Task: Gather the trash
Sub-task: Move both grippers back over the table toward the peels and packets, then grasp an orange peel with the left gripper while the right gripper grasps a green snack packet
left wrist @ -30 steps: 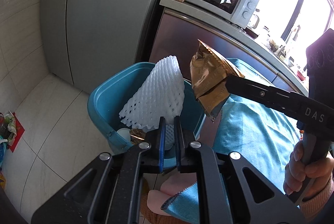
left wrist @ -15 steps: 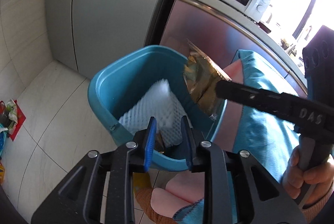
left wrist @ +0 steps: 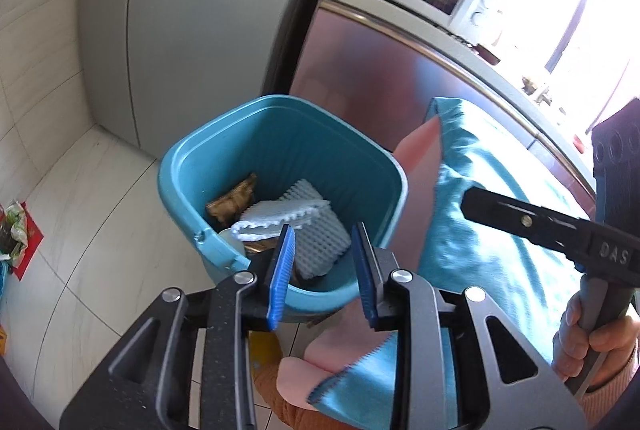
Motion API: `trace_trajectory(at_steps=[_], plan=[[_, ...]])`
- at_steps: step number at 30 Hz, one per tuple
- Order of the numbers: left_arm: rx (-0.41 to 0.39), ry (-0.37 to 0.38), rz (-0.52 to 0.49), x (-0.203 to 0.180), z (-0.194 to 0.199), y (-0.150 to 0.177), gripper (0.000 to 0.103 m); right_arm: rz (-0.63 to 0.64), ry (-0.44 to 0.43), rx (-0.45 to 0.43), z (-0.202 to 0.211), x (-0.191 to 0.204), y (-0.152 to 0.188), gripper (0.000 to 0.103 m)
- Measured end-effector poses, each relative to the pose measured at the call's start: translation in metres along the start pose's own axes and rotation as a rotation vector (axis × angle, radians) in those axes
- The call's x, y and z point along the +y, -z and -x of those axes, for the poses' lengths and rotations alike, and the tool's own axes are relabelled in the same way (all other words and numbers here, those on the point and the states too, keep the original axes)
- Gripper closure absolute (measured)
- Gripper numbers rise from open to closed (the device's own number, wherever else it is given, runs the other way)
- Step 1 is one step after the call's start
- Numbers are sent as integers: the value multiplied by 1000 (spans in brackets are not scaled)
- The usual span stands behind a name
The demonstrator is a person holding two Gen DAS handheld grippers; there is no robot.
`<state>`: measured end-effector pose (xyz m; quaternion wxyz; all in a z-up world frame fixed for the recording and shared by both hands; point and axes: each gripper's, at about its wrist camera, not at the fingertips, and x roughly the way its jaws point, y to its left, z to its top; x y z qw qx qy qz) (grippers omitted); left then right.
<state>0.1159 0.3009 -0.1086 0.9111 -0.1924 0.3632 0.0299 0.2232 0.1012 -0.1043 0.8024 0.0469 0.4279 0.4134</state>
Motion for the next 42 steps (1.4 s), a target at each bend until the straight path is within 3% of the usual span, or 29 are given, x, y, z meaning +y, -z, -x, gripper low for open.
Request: trace_trajectory(at_steps=[6, 14, 27, 32, 37, 42], plan=[[-35, 78, -48, -31, 18, 1, 63, 41, 38, -75, 57, -4, 23, 61], [-44, 221, -190, -103, 31, 11, 56, -4, 165, -192, 142, -34, 61, 59], [90, 471, -452, -250, 23, 66, 55, -241, 534, -352, 281, -109, 158, 59], [145, 535, -541, -303, 14, 89, 55, -333, 671, -395, 322, -136, 190, 58], [197, 573, -624, -351, -2, 108, 55, -408, 754, -404, 351, -161, 217, 50], [236, 582, -694, -393, -14, 128, 55, -423, 764, -379, 353, -170, 231, 44]])
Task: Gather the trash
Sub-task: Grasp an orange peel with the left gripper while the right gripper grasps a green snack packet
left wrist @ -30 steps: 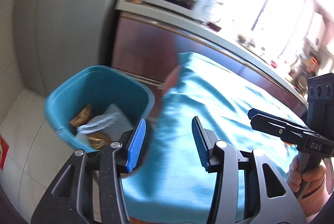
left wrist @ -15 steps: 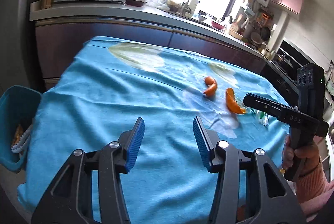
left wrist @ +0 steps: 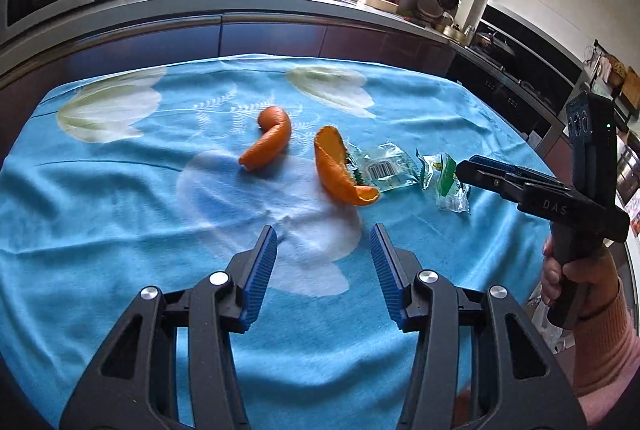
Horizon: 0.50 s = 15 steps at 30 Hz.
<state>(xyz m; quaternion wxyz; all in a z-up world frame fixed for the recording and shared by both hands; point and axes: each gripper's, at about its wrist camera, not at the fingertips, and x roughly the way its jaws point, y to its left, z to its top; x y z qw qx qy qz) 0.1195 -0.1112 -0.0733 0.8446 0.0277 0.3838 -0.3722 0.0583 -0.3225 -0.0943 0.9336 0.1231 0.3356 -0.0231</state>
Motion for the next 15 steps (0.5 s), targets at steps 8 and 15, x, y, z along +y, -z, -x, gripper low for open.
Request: trace_trajectory(at_steps=[8, 15], plan=[[48, -20, -42, -24, -38, -18, 52, 58, 6, 30, -6, 6, 9, 42], [86, -48, -19, -23, -64, -32, 54, 71, 16, 46, -12, 6, 9, 42]])
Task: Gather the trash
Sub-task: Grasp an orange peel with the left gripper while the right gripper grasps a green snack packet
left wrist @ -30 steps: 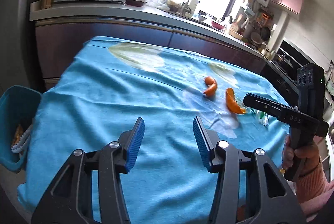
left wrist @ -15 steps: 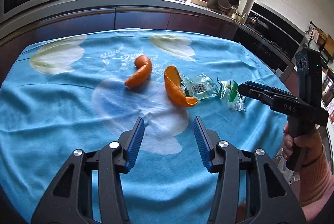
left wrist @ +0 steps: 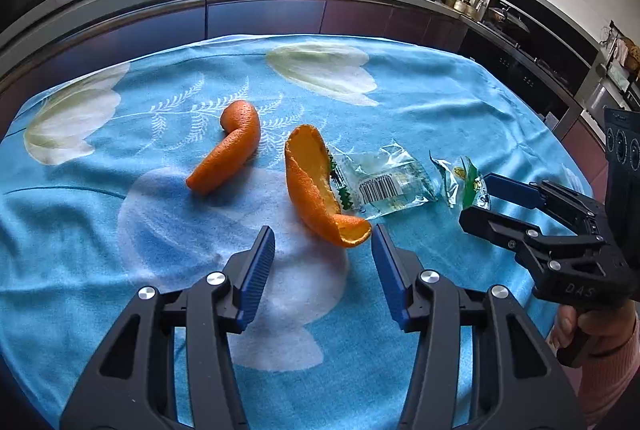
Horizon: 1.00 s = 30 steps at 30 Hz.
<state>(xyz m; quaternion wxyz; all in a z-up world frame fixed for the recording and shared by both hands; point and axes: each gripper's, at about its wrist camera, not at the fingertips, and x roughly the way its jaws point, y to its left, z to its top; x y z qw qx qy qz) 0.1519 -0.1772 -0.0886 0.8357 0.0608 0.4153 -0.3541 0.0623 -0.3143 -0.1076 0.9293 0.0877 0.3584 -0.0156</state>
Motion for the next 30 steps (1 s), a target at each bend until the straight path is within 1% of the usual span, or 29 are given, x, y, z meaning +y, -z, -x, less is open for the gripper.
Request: trace_trajectory(at_steps=[1, 3, 5, 7, 8, 9, 13, 14, 15, 16, 19, 25, 28, 29, 30], plan=[[4, -3, -1, 0, -2, -1, 55, -2, 0, 2, -1, -1, 0, 42], [14, 2, 6, 0, -4, -2, 67, -5, -3, 5, -2, -2, -1, 43], [13, 11, 19, 2, -5, -1, 70, -5, -8, 4, -2, -3, -1, 47], [6, 23, 28, 4, -4, -1, 75, -8, -12, 4, -2, -4, -1, 53], [3, 27, 29, 4, -3, -1, 80, -11, -15, 5, -2, -5, -1, 56], [-1, 29, 29, 4, -2, -1, 83, -13, -20, 8, -2, -6, -1, 61], [-18, 33, 37, 8, 1, 0, 88, -14, -30, 11, -2, -6, 0, 74], [-25, 35, 39, 8, 3, 1, 92, -11, -30, 10, -2, -6, 0, 75], [-31, 36, 40, 9, 5, 1, 98, -9, -31, 7, -1, -6, 0, 76], [-33, 39, 41, 9, 6, 1, 102, -9, -33, 7, -1, -6, -1, 78], [-44, 43, 46, 11, 12, 2, 102, -8, -39, 3, 0, -7, -2, 83], [-73, 52, 61, 18, 27, 6, 102, -32, -85, -6, 5, -8, -3, 86], [-80, 41, 59, 21, 32, 8, 102, -38, -101, -16, 8, -8, -5, 86], [-73, 32, 58, 21, 32, 8, 98, -41, -108, -19, 9, -8, -5, 86], [-62, 39, 58, 22, 30, 7, 90, -45, -115, -22, 10, -8, -6, 86]])
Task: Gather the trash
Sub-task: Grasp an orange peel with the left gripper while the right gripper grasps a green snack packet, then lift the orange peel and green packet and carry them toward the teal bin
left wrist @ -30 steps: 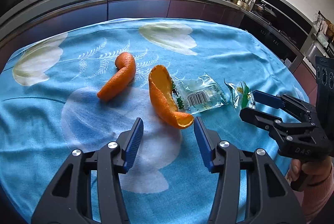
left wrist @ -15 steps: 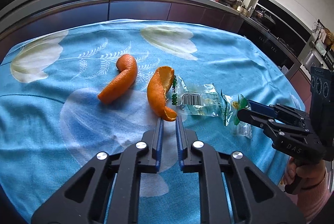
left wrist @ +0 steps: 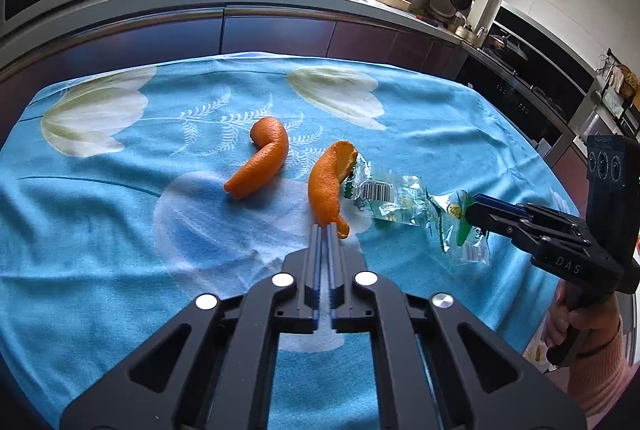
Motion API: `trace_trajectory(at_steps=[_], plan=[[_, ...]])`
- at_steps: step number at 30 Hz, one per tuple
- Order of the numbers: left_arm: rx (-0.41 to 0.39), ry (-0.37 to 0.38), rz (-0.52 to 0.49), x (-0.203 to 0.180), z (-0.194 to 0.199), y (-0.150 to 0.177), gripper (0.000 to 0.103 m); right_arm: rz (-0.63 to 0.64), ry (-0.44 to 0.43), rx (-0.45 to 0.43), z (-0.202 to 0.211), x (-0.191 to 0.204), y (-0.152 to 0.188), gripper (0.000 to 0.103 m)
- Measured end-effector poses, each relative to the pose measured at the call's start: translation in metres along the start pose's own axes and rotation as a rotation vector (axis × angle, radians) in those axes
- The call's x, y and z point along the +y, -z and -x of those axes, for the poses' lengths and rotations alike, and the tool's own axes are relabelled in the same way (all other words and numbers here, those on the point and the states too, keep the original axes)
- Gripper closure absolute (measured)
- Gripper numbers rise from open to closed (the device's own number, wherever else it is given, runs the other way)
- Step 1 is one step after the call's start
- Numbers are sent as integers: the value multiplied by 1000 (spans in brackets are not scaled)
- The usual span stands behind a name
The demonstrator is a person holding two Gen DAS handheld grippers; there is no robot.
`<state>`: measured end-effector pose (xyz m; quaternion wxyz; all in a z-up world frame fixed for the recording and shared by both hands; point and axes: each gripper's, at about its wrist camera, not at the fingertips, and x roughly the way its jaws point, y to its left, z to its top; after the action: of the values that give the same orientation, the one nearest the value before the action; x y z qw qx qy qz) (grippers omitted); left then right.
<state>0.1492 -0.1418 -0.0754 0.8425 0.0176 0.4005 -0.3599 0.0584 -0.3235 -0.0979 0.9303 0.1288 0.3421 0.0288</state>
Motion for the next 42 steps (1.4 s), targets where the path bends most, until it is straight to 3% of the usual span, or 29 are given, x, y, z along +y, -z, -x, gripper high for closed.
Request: trace_trajectory(at_steps=[1, 2, 7, 8, 13, 15, 27, 42], plan=[[6, 4, -1, 0, -2, 0, 72, -2, -5, -2, 0, 0, -1, 86], [3, -6, -9, -2, -3, -1, 67, -4, -8, -4, 1, 0, -1, 86], [26, -17, -43, -10, -19, -8, 67, -12, -23, -8, 1, 1, -1, 86], [36, -27, -41, -9, -23, -10, 68, -15, -27, -8, 1, 0, -2, 86], [84, -29, 6, 1, -40, -14, 89, -26, -46, -13, 1, -2, -3, 86], [77, -33, 12, 3, -38, -13, 91, -28, -52, -15, 1, -2, -3, 86], [-4, -61, 62, 23, 11, 1, 94, -14, -132, -23, -7, 21, -12, 87], [-91, -122, 170, 77, 99, 45, 95, 66, -253, -11, -23, 83, -20, 87]])
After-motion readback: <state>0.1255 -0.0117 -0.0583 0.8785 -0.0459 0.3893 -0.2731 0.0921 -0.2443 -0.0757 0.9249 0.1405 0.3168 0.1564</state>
